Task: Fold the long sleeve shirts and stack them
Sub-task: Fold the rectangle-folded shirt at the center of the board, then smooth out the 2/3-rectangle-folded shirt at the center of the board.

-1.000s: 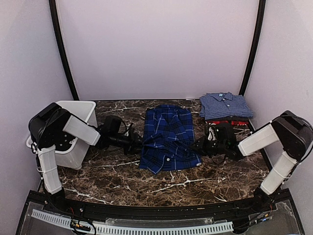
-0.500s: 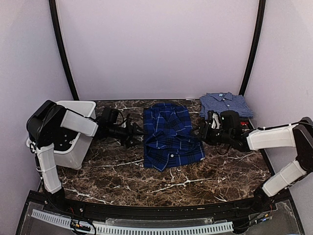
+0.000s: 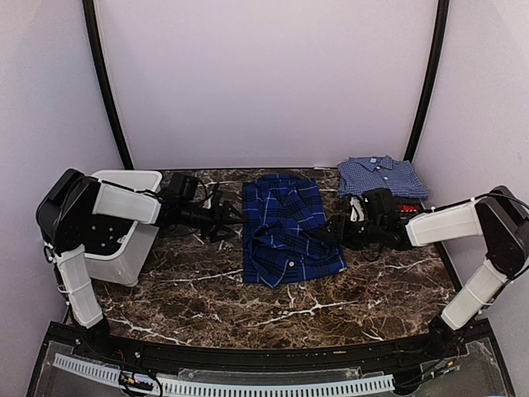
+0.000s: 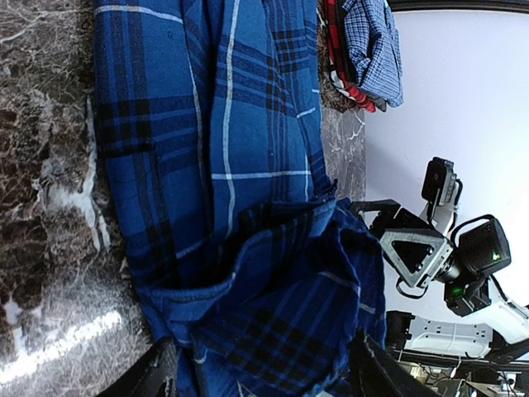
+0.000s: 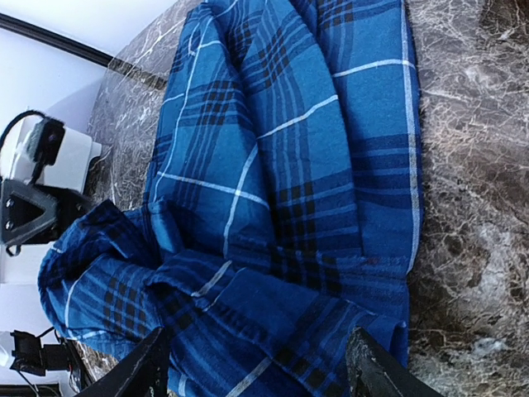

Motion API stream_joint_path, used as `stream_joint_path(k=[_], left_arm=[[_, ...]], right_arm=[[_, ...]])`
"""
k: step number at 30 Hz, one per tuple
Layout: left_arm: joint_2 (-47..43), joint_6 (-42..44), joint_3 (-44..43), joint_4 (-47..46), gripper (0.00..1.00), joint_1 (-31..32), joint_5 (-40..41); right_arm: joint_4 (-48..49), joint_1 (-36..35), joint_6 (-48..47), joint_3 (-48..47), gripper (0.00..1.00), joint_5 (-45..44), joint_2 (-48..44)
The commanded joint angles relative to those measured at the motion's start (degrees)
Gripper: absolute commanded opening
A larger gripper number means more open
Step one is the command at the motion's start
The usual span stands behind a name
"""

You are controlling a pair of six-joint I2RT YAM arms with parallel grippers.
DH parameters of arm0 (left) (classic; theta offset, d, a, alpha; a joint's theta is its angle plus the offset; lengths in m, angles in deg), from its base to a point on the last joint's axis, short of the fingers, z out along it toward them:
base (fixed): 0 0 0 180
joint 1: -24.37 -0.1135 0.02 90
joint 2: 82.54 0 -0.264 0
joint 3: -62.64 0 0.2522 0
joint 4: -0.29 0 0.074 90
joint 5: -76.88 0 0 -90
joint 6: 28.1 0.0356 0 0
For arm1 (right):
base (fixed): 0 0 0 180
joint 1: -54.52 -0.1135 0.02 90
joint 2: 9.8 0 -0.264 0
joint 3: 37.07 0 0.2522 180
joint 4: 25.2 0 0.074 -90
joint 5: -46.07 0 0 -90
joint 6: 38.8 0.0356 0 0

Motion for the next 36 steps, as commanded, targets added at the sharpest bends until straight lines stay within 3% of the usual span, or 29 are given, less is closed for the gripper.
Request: stream_joint_path(k=[1, 8, 12, 17, 26, 36], left_arm=[[-8.5, 5.0, 4.4, 4.2, 0.69, 0.3, 1.0], [-16.1, 12.3, 9.2, 11.2, 0.59, 4.7, 4.1], [-16.6, 14.0, 9.3, 15.8, 0.49, 8.8, 6.3], [-13.9, 13.7, 7.8, 16.5, 0.5, 13.3, 6.2], [-7.7, 12.9, 2.4, 18.0, 0.5, 17.7, 7.2], [-3.9, 10.5, -0.9, 17.1, 0.41, 18.3, 9.5]], right_arm=[[-0.6, 0.6, -3.0, -3.9, 0.69, -1.0, -1.1], [-9.4, -0.1, -10.2, -3.3, 0.65, -7.0, -7.0], [-13.1, -3.3, -12.4, -1.3, 0.54, -10.6, -11.7], [-17.8, -9.6, -12.8, -0.6, 0.52, -15.0, -14.0], [-21.6, -15.0, -10.1, 0.4, 0.47, -17.8, -12.0], [-16.9, -15.1, -7.1, 1.2, 0.49, -16.1, -6.2]])
